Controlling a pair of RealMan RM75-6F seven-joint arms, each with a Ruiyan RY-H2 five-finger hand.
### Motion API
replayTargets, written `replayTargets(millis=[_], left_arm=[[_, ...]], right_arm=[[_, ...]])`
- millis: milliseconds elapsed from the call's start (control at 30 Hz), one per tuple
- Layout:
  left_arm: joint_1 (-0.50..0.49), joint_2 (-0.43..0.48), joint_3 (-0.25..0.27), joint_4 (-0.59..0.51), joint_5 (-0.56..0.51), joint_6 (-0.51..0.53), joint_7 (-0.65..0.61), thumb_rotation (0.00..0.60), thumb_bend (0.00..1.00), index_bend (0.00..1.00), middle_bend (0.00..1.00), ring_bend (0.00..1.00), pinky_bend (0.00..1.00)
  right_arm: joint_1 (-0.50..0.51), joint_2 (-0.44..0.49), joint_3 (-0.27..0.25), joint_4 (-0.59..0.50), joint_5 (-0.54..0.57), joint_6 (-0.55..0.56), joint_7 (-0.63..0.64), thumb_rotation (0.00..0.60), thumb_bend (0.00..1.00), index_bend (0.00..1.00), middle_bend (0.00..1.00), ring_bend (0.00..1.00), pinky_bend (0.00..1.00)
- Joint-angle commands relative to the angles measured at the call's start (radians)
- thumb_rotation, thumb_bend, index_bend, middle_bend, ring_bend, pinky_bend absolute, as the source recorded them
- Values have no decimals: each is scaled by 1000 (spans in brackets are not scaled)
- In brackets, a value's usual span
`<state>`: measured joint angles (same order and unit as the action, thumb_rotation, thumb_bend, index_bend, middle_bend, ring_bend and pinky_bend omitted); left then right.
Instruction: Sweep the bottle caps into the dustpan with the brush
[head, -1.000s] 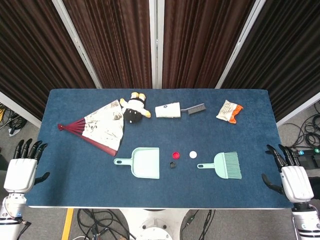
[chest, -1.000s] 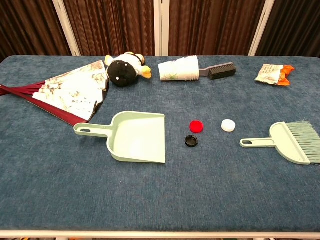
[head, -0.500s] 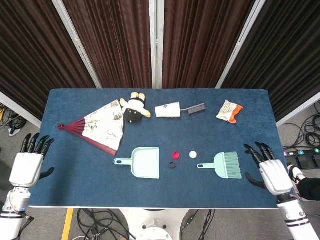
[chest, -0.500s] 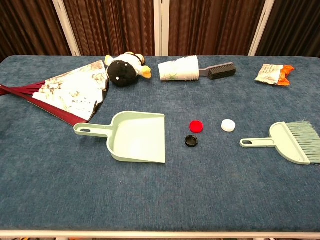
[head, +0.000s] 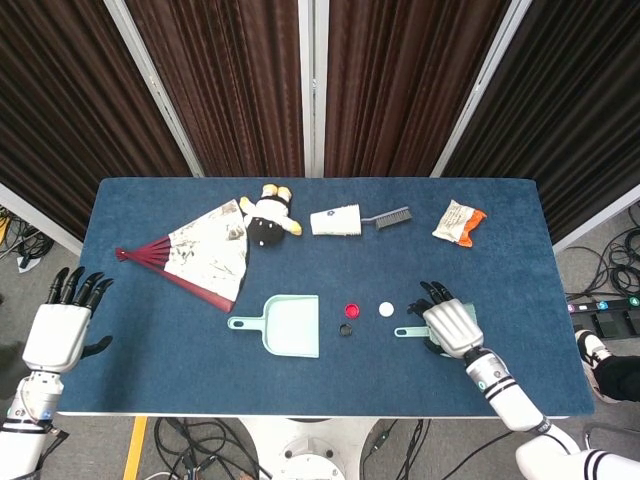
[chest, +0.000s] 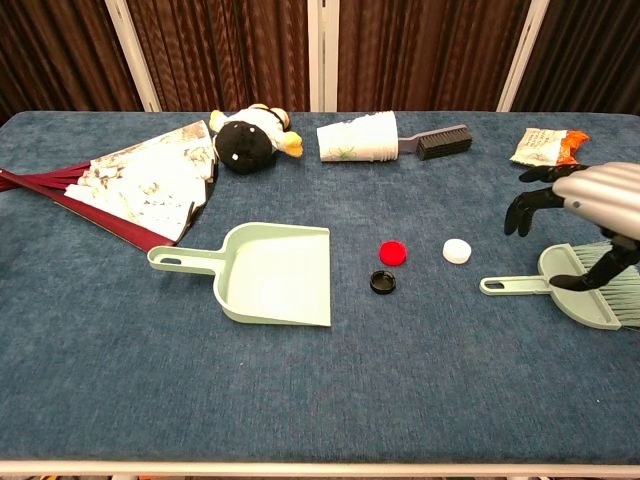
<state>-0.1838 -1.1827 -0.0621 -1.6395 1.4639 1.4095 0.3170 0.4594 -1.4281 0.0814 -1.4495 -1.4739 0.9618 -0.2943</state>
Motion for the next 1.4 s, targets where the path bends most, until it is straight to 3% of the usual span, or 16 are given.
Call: replayTargets(millis=[33,200,700,1400], left_arm=[[1,-1,2,4,-3,-3,-6,600,7,183,130,44,38],[1,-6,6,15,-4,-6,-20,600,7,183,129,43,38],[3,-24,12,52,-12,-9,-54,600,7,183,130,43,38],[11,-28,15,63,-17,0,-62,600,7,183,129,43,38]], right_arm=[[12,-63,-8,39,31,13,-109,600,122,381,370,60,98],[5,-88,-23,41,59,28,-194,600,121,426,404,84,110],[20,-132,-31,58,135,28,-308,600,154,434,467,128,114],[42,-159,-45,85,182,20,-332,600,167,468,484,128,114]])
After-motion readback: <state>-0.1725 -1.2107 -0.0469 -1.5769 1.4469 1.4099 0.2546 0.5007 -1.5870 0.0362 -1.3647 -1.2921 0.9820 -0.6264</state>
